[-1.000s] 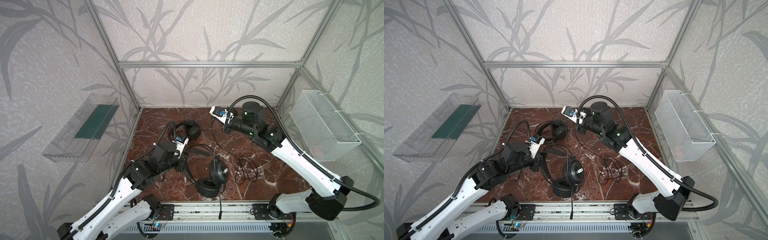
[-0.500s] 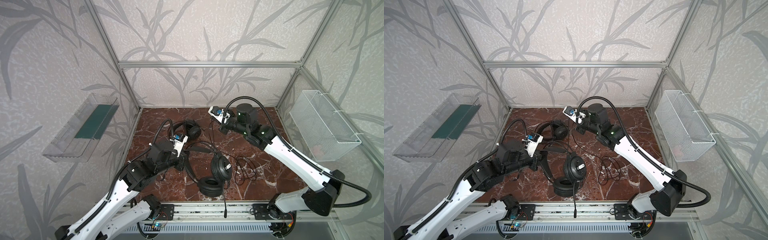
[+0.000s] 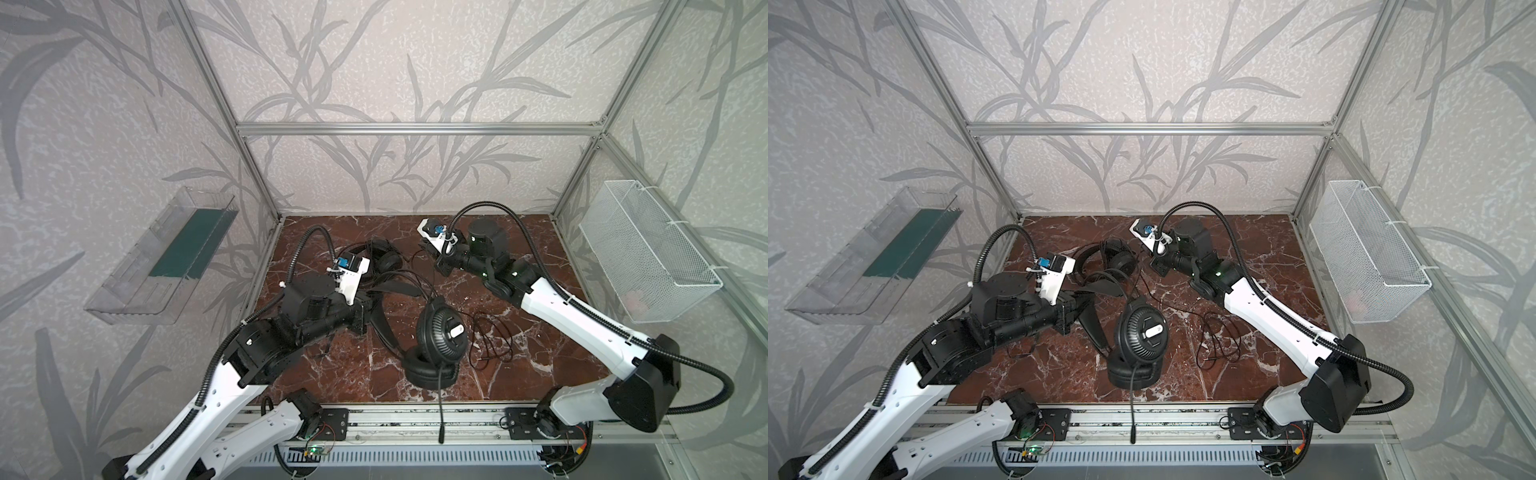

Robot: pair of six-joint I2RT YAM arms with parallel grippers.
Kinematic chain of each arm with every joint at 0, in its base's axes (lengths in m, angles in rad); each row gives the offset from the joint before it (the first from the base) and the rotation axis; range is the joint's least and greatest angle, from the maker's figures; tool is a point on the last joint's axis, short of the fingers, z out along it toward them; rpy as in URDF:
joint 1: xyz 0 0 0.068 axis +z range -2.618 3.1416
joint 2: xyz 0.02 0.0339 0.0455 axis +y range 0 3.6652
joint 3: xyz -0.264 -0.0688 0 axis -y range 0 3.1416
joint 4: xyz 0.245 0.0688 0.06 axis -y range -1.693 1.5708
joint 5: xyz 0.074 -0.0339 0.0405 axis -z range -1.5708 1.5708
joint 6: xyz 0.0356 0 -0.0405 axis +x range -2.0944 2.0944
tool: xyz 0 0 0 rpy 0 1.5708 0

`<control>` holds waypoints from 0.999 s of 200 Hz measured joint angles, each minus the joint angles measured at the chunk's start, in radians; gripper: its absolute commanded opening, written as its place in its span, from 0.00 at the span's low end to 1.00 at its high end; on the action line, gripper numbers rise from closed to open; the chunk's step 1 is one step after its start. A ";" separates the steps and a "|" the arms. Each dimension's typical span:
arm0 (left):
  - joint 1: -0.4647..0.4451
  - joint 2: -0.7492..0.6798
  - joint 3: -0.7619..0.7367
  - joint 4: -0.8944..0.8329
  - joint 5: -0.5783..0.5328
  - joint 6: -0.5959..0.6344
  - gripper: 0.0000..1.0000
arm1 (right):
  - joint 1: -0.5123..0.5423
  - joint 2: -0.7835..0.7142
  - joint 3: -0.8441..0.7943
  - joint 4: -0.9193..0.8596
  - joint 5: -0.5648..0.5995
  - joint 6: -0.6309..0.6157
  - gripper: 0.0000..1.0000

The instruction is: Wrap the headphones

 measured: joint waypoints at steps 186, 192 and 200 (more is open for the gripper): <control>0.069 0.209 0.348 -0.100 -0.168 -0.220 0.00 | -0.005 -0.037 -0.385 0.267 -0.049 0.353 0.78; 0.083 0.219 0.360 -0.106 -0.169 -0.230 0.00 | -0.005 -0.037 -0.397 0.275 -0.057 0.368 0.78; 0.103 0.231 0.374 -0.111 -0.169 -0.249 0.00 | -0.005 -0.037 -0.414 0.288 -0.062 0.383 0.79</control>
